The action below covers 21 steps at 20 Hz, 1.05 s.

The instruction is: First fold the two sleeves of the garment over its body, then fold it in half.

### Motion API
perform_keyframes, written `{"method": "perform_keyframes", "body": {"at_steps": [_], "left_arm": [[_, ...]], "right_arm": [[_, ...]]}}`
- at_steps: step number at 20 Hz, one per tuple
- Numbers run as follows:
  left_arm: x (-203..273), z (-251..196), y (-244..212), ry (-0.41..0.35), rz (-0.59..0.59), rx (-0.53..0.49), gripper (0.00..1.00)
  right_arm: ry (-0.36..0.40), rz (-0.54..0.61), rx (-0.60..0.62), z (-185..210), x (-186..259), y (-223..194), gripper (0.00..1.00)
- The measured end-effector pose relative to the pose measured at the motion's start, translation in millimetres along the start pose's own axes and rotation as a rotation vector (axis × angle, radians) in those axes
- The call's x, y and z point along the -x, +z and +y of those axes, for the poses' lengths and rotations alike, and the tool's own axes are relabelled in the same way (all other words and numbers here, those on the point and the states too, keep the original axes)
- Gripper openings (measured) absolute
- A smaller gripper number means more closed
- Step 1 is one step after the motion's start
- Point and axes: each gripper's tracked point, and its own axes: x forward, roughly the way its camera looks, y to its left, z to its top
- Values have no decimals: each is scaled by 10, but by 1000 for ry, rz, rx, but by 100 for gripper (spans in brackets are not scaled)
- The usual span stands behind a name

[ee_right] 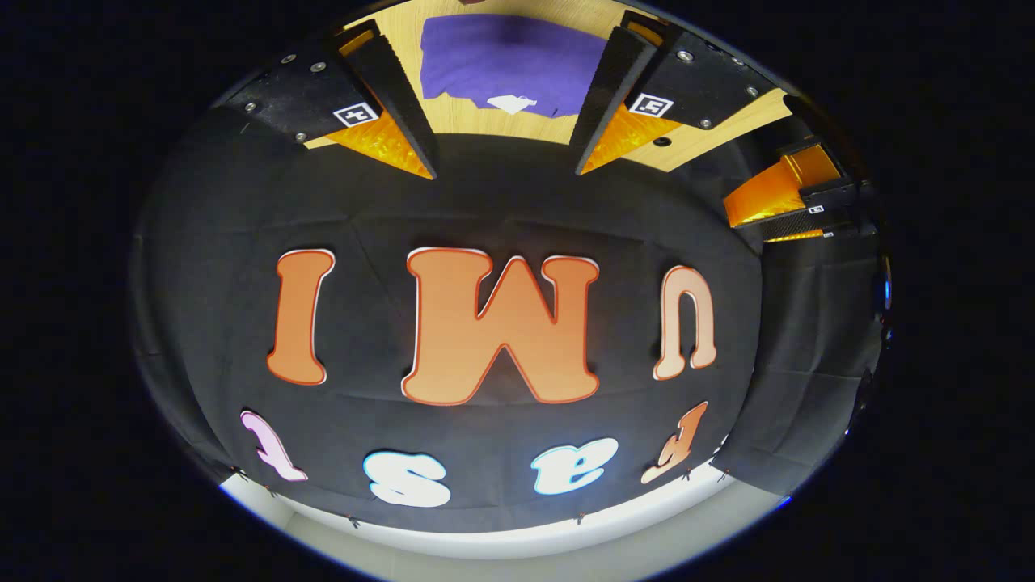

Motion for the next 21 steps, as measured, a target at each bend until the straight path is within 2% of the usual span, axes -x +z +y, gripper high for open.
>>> {"method": "perform_keyframes", "body": {"at_steps": [6,10,13,21], "left_arm": [[107,8,-75,-4,4,17,98],[167,33,-64,9,-7,28,98],[166,111,-66,13,-12,-17,98],[146,54,-173,-27,16,16,98]], "right_arm": [[16,28,-18,61,103,-140,97],[14,-3,-2,78,112,-55,97],[21,-10,23,115,135,-48,97],[6,4,-1,165,214,-37,97]]}}
